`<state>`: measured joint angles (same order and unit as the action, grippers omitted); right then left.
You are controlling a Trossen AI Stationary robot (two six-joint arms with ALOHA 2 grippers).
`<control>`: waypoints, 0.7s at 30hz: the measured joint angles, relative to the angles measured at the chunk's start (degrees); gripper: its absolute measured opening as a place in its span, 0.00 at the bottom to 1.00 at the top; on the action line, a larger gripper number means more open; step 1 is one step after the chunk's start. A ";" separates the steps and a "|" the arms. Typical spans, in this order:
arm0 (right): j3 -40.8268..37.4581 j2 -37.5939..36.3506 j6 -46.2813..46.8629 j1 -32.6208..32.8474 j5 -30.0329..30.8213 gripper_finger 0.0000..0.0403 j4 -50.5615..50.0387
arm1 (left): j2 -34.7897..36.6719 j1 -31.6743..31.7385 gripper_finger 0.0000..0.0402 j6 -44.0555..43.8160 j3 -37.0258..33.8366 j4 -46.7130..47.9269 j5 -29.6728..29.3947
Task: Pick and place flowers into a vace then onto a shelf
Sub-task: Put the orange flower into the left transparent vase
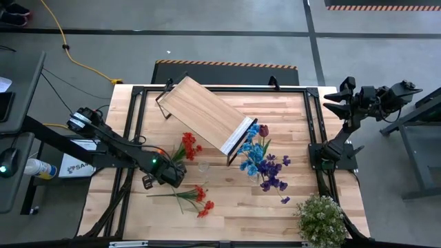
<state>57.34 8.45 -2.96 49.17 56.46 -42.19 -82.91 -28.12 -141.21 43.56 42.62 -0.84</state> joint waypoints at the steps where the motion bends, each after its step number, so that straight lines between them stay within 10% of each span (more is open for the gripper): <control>1: 0.00 0.00 0.00 0.00 -0.01 0.32 0.00 | 0.00 0.00 0.07 0.21 1.03 1.67 0.00; 21: 0.00 0.00 -0.02 0.00 0.01 0.32 -0.04 | 0.00 -0.02 0.07 7.95 31.29 37.99 -8.93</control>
<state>57.34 8.45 -2.98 49.17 56.47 -42.24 -82.91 -28.14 -133.26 74.85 80.61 -9.77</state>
